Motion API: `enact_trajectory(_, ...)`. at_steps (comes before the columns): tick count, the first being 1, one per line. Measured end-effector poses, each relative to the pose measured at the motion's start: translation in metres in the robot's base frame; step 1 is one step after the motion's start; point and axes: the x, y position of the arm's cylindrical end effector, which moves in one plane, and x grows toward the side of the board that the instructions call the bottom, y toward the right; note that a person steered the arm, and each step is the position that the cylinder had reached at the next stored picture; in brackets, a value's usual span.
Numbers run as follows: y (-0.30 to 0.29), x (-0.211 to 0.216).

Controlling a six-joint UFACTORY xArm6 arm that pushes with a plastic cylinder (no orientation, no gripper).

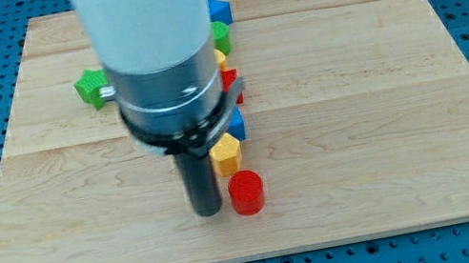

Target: Place the green star above the triangle

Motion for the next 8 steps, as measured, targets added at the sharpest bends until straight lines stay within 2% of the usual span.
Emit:
enact_trajectory(1, -0.042, 0.004)
enact_trajectory(2, -0.097, -0.071)
enact_trajectory(3, -0.095, -0.135)
enact_trajectory(4, -0.127, -0.164)
enact_trajectory(5, -0.105, -0.193)
enact_trajectory(6, -0.039, -0.233)
enact_trajectory(7, -0.043, -0.245)
enact_trajectory(8, -0.1, -0.216)
